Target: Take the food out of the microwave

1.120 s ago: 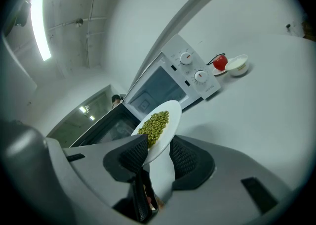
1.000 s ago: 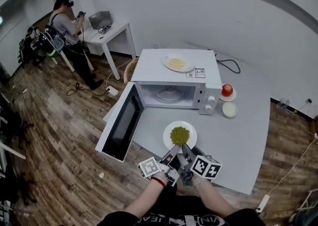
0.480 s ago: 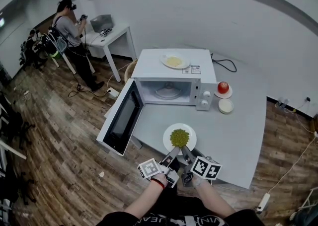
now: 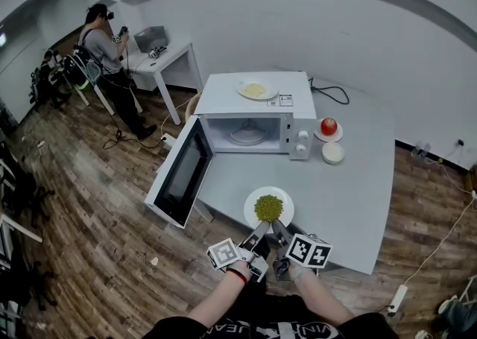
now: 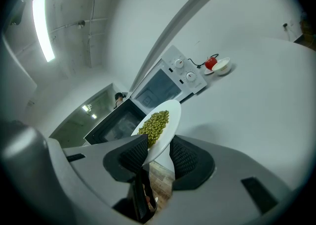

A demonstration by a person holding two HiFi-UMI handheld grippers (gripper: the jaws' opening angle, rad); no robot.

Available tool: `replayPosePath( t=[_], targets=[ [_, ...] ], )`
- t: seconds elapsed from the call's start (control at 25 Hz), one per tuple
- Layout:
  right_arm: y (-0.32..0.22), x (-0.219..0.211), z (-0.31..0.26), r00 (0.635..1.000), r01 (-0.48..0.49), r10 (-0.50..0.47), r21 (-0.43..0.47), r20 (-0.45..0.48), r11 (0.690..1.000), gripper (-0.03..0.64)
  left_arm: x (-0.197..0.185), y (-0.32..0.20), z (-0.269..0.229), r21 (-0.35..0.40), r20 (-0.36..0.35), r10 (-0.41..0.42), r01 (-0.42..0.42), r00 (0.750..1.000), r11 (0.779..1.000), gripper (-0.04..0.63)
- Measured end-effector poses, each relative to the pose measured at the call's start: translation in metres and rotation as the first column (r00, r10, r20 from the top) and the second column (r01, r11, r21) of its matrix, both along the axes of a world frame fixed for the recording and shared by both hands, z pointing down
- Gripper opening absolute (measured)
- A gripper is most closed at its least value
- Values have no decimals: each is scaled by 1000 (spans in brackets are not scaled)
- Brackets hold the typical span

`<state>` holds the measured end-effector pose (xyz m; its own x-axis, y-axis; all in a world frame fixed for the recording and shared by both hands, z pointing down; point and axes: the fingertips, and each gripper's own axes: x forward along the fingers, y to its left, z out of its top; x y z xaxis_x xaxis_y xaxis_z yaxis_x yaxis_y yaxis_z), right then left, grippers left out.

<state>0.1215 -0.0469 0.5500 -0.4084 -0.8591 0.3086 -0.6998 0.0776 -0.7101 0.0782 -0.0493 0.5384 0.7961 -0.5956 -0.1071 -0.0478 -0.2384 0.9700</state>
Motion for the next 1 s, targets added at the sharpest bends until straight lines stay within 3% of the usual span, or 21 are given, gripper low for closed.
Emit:
replayPosePath(
  t=[0.32,0.44,0.76,1.0],
  targets=[
    [15,-4,-2,1000,17,-17,5,4,1000,147,-1,17,-5,-8,-14,1,-1,1000,1000,71],
    [20,-7,1,1000,26,-26,-4,8,1000,146,-9,21,3,-4,37,-7,7,999,1000,71],
    [32,-19,2,999,48,-48,-8,22,999,146,-17,35,0,-23,11,-24,25,1000,999,71],
    [38,-25,2,998,51,-51,-10,30,999,146,-27,39,4,-3,60,-25,26,998,1000,71]
  ],
)
